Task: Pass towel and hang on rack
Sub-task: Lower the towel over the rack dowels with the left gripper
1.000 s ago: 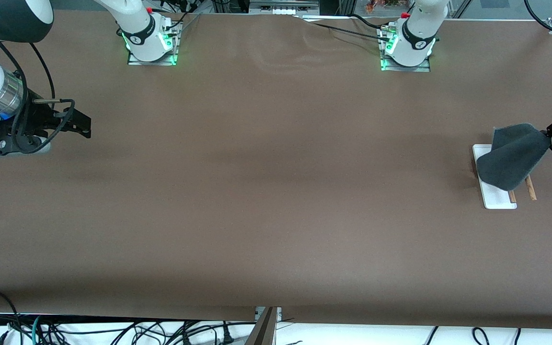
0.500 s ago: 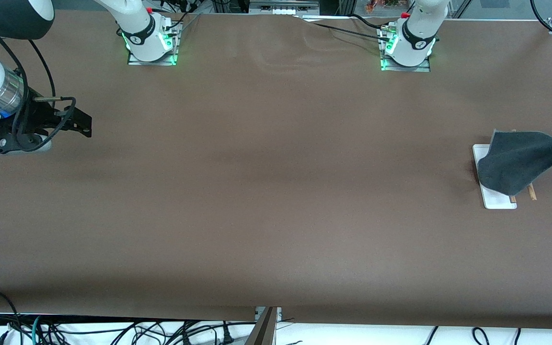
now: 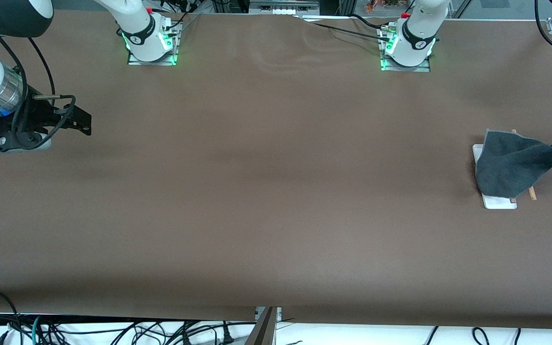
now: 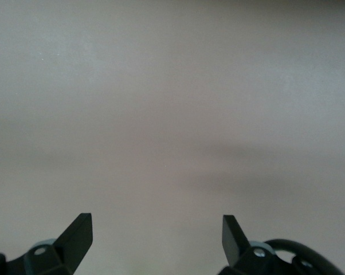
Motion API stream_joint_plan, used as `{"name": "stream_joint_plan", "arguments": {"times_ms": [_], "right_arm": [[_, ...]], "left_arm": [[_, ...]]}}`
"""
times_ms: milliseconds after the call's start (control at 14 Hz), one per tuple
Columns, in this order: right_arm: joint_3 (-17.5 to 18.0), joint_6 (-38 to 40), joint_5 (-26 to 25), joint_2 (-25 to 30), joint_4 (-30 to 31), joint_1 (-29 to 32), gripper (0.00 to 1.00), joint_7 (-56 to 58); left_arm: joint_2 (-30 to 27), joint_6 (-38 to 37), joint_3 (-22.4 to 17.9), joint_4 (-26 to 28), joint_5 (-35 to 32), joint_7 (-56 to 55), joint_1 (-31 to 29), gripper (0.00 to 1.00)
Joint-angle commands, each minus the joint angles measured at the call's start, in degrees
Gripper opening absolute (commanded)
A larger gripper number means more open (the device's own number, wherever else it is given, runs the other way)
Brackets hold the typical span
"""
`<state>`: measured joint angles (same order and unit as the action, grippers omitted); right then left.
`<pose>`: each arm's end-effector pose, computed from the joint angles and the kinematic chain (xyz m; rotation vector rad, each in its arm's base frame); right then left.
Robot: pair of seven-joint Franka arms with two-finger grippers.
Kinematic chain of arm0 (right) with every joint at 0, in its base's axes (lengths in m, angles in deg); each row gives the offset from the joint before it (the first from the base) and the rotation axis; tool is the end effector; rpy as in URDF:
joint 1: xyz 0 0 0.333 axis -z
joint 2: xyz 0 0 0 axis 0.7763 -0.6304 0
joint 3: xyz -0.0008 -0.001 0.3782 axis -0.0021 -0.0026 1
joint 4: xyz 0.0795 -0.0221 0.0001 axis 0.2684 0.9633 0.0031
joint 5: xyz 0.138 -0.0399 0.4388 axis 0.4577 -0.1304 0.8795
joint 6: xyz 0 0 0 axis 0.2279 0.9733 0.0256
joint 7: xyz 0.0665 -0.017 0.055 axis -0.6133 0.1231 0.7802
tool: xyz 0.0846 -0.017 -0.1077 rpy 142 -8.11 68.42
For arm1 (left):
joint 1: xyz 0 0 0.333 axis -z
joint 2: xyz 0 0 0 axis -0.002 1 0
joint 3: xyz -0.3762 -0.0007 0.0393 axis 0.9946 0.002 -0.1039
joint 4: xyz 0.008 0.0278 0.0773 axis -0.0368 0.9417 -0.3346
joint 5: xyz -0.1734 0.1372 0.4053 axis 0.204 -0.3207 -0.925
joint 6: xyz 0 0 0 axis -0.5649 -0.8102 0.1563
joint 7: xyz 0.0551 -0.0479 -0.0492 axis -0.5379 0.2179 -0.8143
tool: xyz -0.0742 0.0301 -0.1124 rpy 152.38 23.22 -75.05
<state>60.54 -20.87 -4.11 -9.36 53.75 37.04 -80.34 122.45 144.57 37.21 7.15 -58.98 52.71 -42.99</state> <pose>0.6703 0.0957 0.6221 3.0892 0.1876 -0.0868 0.6385 0.4067 0.2899 2.3925 -1.4586 -0.5810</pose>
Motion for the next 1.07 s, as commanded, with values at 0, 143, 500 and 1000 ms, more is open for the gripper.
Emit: {"name": "stream_joint_plan", "arguments": {"times_ms": [0,143,500,1000], "right_arm": [[0.8,1.5,-1.1,0.7,-2.0,-1.1,1.00,-0.1],[0.7,1.5,-1.0,0.6,-2.0,-1.1,1.00,-0.1],[0.4,1.5,-1.0,0.6,-2.0,-1.1,1.00,-0.1],[0.3,1.5,-0.9,0.6,-2.0,-0.9,1.00,-0.1]], "left_arm": [[1.5,2.8,0.5,-1.4,-1.1,2.6,-0.7,0.00],[2.6,4.1,0.5,-1.4,-1.1,2.4,-1.2,0.00],[3.6,7.8,0.5,-1.0,-0.8,2.4,-1.2,0.00],[5.7,12.0,0.5,-0.9,-0.7,2.4,-1.3,0.50]]}}
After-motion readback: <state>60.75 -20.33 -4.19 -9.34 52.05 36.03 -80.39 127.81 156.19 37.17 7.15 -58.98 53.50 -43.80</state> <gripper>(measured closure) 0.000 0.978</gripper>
